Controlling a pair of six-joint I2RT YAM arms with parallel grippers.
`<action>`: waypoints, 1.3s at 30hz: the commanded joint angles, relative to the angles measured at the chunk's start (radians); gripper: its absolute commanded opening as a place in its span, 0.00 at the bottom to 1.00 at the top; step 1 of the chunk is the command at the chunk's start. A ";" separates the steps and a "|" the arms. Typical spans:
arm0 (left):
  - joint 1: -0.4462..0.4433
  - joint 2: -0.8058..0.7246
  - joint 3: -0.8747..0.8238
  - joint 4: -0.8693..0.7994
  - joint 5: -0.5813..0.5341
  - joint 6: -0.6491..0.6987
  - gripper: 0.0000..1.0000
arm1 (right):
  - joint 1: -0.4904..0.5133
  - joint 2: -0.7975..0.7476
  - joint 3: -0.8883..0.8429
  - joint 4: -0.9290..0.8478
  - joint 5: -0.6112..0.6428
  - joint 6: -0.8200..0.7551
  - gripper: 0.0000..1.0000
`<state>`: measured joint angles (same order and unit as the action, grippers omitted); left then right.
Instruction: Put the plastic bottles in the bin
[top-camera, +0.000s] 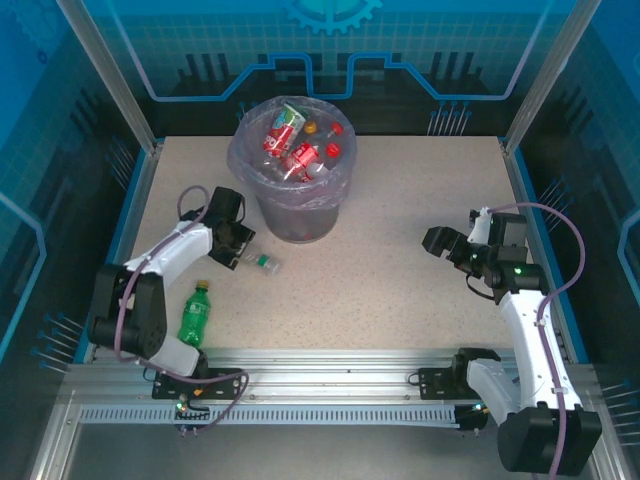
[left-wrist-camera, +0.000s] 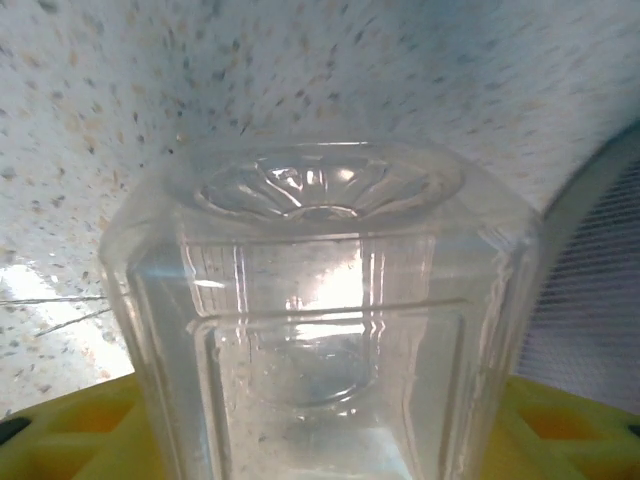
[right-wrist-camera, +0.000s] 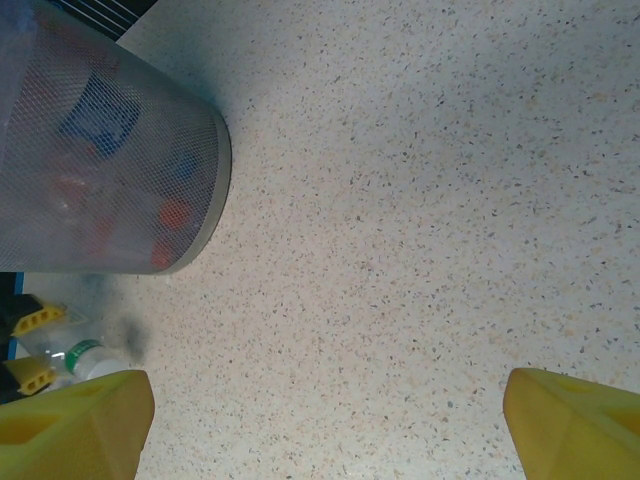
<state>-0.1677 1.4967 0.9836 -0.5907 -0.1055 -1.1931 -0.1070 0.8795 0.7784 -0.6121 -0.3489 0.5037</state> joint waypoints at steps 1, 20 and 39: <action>-0.003 -0.100 0.098 -0.105 -0.110 0.086 0.60 | -0.016 0.005 0.014 -0.007 -0.005 -0.010 0.91; -0.058 0.023 1.081 -0.252 -0.135 1.031 0.35 | -0.015 0.006 0.027 0.003 -0.027 0.022 0.91; -0.071 0.554 1.632 -0.601 0.151 1.324 0.16 | -0.012 0.003 0.040 0.000 -0.041 0.019 0.91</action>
<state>-0.2333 2.0453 2.6312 -1.1446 0.0051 0.0975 -0.1078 0.8921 0.7971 -0.6090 -0.3756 0.5228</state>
